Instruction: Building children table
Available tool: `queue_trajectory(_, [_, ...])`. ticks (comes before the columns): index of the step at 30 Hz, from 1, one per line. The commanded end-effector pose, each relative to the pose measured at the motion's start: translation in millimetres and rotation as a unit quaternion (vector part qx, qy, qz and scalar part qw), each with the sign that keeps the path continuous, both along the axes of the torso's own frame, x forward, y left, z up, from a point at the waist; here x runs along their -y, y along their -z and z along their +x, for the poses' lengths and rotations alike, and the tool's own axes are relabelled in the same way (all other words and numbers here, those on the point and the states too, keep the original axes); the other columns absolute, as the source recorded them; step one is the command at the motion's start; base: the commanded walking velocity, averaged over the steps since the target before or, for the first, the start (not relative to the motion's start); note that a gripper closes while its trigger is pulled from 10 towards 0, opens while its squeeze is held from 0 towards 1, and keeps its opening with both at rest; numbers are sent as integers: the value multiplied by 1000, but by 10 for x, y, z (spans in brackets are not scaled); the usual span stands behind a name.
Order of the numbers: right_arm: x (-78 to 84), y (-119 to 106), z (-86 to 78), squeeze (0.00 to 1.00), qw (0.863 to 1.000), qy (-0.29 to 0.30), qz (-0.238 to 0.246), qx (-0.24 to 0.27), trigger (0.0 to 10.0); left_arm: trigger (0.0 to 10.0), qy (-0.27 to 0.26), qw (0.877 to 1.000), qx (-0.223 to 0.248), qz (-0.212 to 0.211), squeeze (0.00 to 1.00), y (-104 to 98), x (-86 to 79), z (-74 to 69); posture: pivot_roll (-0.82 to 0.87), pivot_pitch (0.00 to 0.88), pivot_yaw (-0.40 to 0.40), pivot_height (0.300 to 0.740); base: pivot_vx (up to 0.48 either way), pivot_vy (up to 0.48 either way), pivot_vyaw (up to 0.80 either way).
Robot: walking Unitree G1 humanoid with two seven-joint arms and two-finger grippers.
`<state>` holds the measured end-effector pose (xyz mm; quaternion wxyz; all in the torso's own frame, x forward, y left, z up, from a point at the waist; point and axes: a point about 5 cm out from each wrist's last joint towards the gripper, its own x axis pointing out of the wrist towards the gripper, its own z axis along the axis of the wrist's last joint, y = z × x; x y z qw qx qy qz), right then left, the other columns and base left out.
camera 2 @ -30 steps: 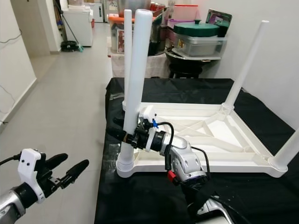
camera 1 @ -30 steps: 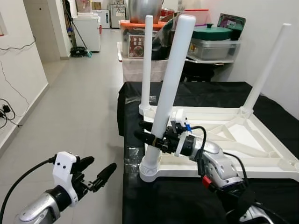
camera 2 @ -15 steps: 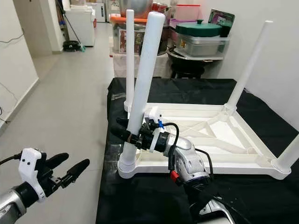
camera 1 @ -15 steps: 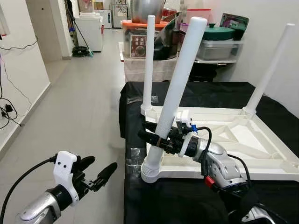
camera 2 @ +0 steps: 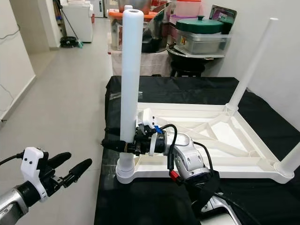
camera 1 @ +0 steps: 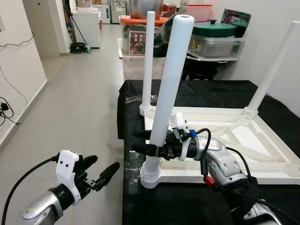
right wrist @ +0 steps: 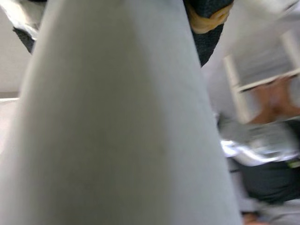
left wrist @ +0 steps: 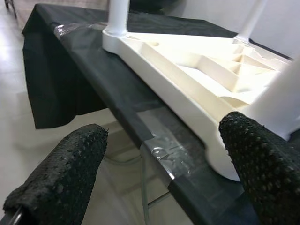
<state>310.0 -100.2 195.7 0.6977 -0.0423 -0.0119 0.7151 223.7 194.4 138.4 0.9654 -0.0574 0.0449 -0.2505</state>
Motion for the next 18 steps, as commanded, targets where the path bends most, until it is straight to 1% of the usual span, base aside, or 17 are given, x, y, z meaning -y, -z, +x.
queue_trajectory(1, [18,325,-161,0,993,-58,-41,-98,0,10000,3,1000,-3,-4,0,3,31,-8,145,0,-78,740,0,0,0])
queue_trajectory(3, [18,325,-161,0,993,-58,-41,-98,0,10000,3,1000,-3,-4,0,3,31,-8,145,0,-78,740,0,0,0])
queue_trajectory(5, [57,326,-213,0,990,-76,-45,-108,0,10000,4,1000,-4,-5,0,9,36,-5,145,0,-78,740,0,0,0])
queue_trajectory(10, [121,306,-256,0,987,-94,-49,-122,0,10000,6,1000,-7,-6,0,19,44,16,137,0,-73,740,0,0,0])
queue_trajectory(12, [125,300,-256,0,987,-93,-47,-124,0,10000,7,1000,-7,-6,0,20,47,20,137,0,-73,740,0,0,0])
queue_trajectory(18, [111,266,-335,0,983,-120,-33,-132,0,10000,9,1000,-9,-8,0,20,62,19,136,0,-71,740,0,0,0])
